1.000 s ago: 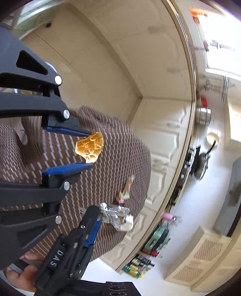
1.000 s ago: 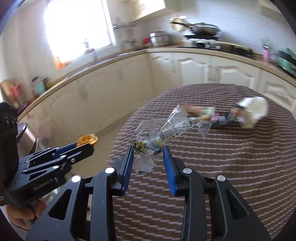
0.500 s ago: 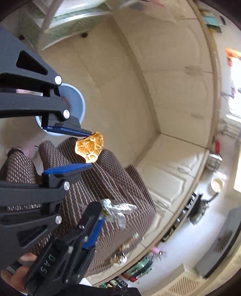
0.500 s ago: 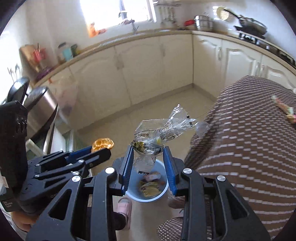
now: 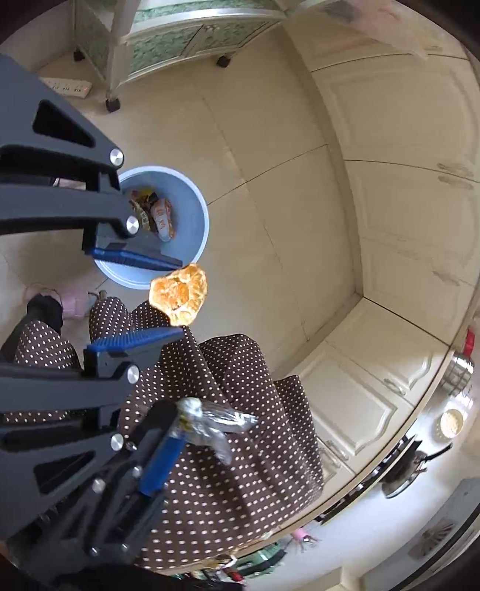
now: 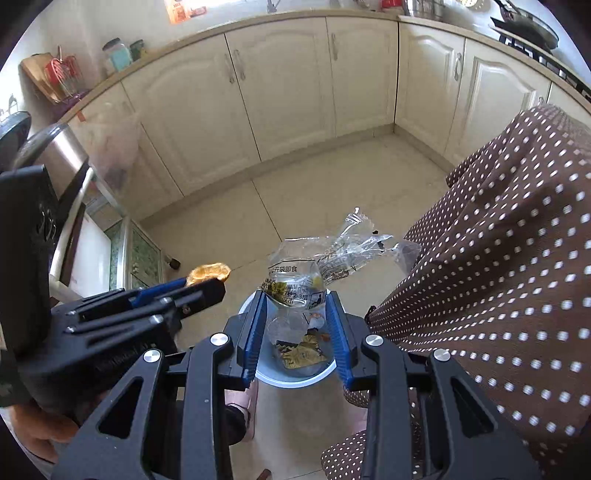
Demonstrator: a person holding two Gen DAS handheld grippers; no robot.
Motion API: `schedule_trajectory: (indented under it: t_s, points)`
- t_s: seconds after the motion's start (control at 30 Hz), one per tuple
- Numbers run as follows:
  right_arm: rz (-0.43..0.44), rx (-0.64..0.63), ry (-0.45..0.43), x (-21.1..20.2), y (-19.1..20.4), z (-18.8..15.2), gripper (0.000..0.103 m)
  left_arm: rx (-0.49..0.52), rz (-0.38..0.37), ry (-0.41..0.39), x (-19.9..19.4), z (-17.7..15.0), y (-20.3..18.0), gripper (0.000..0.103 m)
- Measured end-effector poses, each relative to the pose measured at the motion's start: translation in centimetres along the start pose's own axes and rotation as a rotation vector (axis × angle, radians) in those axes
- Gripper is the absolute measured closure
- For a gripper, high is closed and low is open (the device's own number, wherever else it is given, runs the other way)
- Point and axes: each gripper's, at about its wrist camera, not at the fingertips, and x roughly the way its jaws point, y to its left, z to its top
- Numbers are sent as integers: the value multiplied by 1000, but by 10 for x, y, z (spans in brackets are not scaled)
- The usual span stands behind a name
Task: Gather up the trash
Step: 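Carry both items over the blue bin and open both tools, then swing both tools back toward the table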
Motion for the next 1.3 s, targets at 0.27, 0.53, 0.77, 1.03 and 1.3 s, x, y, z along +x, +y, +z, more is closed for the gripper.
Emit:
schedule_trajectory:
  t_s: [0.27,0.53,0.77,1.03,1.3]
  points:
    - [12,1,41,18,-2,-2,72,-34,36,19,8,-8,16,64]
    - [19,-16,68,31,9,0,72,-54,45,12,1,-11,25,64]
    - [38,-29,59,33,16,11,71,-68,42,-25,-15,-5,32,64]
    - [27,-22,11,20,20,21,55,-71,48,-59,-36,-1,30,63]
    - [-16,-25,-66,-27,8,19,55,-11,16,-102,-63,-1,-7,63]
